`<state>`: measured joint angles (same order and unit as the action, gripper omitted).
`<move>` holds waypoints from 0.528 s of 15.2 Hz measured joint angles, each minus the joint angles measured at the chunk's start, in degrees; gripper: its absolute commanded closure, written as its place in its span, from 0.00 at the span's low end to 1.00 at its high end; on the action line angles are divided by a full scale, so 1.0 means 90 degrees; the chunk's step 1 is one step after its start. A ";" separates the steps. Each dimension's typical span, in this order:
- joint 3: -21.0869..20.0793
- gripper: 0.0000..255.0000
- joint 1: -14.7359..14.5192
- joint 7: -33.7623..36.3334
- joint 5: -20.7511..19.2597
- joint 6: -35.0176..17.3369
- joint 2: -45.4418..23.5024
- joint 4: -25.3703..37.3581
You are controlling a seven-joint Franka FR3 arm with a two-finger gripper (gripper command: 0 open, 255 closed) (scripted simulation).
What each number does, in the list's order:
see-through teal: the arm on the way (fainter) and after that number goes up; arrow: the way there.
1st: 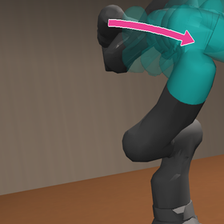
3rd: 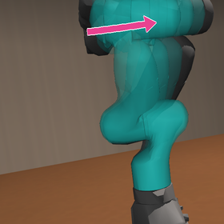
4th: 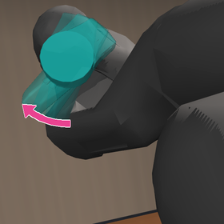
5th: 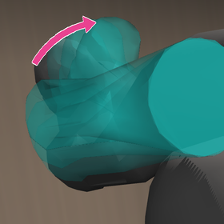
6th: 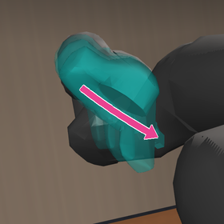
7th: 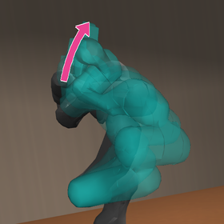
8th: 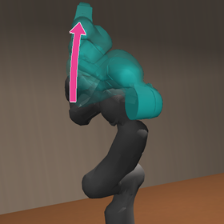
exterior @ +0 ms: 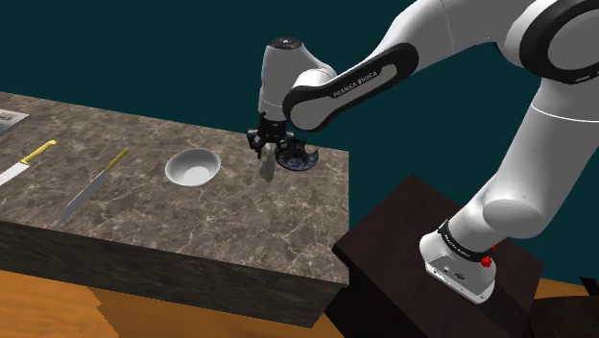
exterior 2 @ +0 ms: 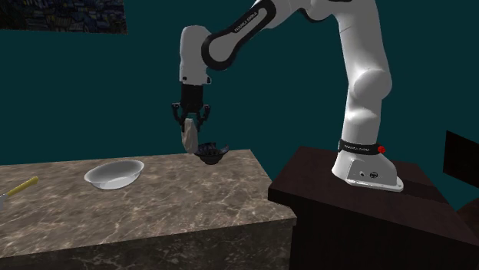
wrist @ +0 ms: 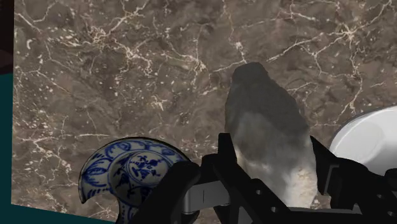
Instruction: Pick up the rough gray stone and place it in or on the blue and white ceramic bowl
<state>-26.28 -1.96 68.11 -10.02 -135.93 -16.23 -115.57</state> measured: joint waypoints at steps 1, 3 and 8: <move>0.0031 1.00 0.0110 -0.0166 0.0043 -0.0024 0.0027 -0.0041; 0.0087 1.00 0.0346 -0.0521 0.0160 -0.0040 0.0119 -0.0130; 0.0259 1.00 0.0863 -0.1347 0.0372 0.0017 0.0194 -0.0119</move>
<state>-23.95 5.81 55.98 -6.66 -135.78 -14.49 -116.64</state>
